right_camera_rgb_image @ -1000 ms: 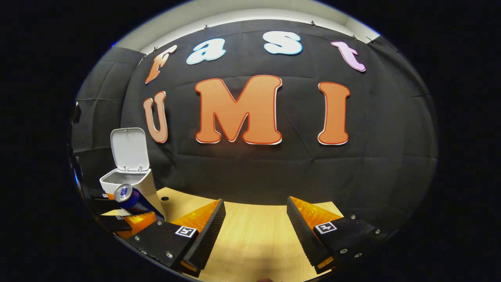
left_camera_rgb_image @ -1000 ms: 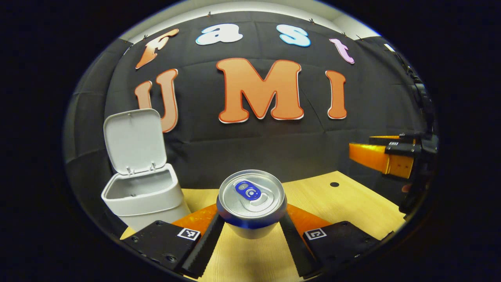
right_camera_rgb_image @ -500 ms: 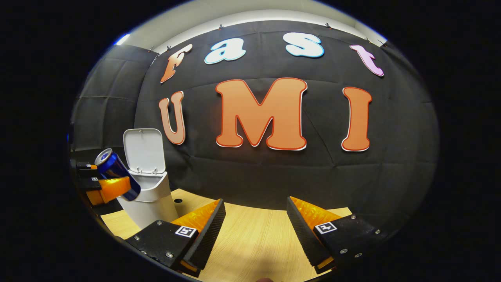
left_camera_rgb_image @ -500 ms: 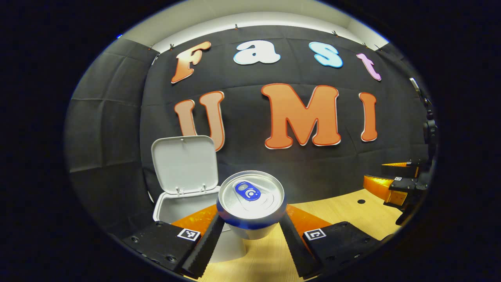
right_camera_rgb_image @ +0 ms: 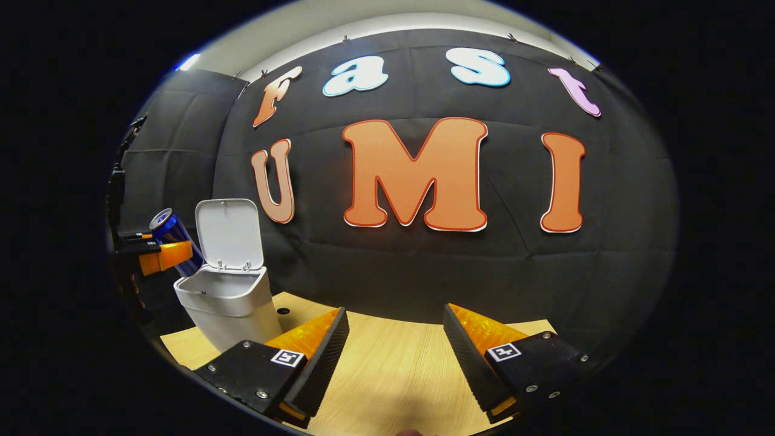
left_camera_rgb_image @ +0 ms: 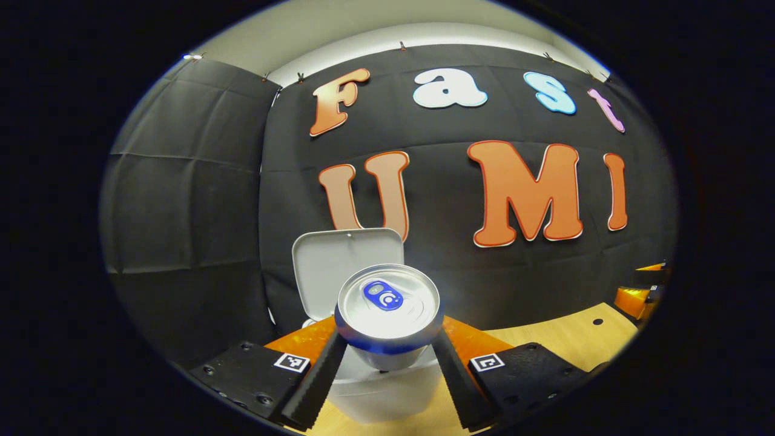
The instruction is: Press the lid of the desktop garbage bin to open it, pick up the crumpled paper on the desktop and throw it into the bin, then pick up the pop can on the desktop and drop it into the bin, and finally close the garbage bin lid.
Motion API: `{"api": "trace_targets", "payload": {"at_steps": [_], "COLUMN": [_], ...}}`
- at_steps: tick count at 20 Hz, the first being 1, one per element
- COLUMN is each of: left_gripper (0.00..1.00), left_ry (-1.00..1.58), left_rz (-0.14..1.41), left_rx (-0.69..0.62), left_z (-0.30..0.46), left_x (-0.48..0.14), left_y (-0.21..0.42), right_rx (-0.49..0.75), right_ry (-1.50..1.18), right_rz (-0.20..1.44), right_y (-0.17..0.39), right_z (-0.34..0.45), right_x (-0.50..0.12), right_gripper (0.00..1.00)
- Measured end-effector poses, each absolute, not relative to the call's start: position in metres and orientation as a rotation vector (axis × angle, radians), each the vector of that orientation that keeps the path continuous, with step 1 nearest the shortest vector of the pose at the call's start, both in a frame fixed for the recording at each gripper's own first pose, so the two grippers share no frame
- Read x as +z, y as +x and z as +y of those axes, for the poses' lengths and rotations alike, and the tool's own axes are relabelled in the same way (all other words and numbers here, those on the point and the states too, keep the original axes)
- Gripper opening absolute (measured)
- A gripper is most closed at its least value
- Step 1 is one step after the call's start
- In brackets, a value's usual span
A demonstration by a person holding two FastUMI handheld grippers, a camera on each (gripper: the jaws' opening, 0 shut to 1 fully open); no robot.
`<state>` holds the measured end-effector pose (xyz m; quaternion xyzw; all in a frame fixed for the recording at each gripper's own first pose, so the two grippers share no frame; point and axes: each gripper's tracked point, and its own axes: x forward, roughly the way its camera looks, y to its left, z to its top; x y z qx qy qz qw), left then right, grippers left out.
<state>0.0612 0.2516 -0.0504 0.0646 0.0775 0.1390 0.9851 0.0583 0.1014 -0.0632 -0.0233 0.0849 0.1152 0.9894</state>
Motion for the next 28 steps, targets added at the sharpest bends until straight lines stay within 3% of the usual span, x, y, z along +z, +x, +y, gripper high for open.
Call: {"api": "trace_targets", "payload": {"at_steps": [5, 12, 17, 18, 28], "left_gripper": [0.81, 0.81, 0.84, 0.9, 0.9], "left_ry": [0.133, 0.116, 0.107, 0.103, 0.082], "left_rz": [0.129, 0.182, 0.181, 0.174, 0.008], "left_rx": [0.293, 0.301, 0.305, 0.305, 0.321], "left_z": [0.276, 0.302, 0.311, 0.31, 0.33], "left_x": [-0.04, -0.083, -0.09, -0.088, 0.019], "left_y": [0.085, 0.127, 0.14, 0.139, 0.177], "right_rx": [0.213, 0.192, 0.162, 0.16, 0.163], "right_ry": [-0.051, -0.06, -0.055, -0.05, -0.049], "right_rz": [0.177, 0.194, 0.196, 0.197, 0.191], "right_y": [0.06, 0.059, 0.06, 0.06, 0.057], "right_z": [0.097, 0.087, 0.075, 0.074, 0.073], "right_x": [-0.065, -0.069, -0.069, -0.068, -0.065], "right_gripper": [0.94, 0.94, 0.94, 0.94, 0.94]}}
